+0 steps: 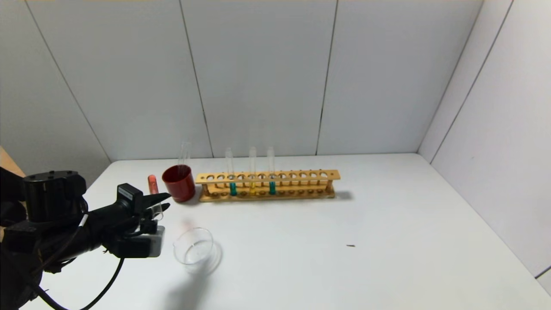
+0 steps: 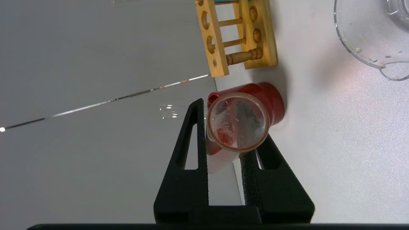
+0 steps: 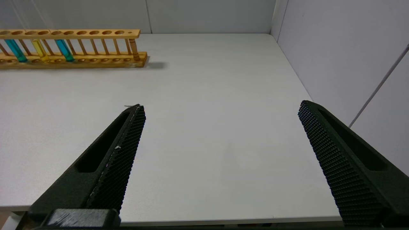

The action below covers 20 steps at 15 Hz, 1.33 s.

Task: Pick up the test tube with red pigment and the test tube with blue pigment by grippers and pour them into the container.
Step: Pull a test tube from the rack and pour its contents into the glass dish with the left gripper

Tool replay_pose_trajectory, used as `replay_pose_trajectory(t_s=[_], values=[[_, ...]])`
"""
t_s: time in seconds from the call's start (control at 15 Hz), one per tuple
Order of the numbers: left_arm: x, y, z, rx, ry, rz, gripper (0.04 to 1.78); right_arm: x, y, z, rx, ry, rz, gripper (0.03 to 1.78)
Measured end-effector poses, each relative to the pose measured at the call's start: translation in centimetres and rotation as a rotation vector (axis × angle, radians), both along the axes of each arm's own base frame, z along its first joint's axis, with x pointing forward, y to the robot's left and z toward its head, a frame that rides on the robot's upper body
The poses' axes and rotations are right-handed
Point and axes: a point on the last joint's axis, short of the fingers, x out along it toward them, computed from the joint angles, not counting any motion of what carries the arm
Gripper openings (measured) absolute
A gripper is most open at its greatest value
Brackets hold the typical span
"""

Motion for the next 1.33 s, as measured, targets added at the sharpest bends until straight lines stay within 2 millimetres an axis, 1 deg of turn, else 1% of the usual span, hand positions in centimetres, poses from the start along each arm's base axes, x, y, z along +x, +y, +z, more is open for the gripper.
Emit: replay_pose_trajectory(t_s=[0.47, 1.07, 1.33], values=[[3.0, -0.8, -1.5, 0.092, -0.015, -0.050, 0.33, 0.0, 0.0, 0.0, 0.000, 0.000, 0.000, 1.75], [5.0, -0.9, -2.8, 0.208, -0.055, -0.099, 0.33, 0.0, 0.0, 0.0, 0.000, 0.000, 0.000, 1.75], [6.1, -0.9, -2.8, 0.252, -0.093, -0.113, 0.33, 0.0, 0.0, 0.0, 0.000, 0.000, 0.000, 1.75]])
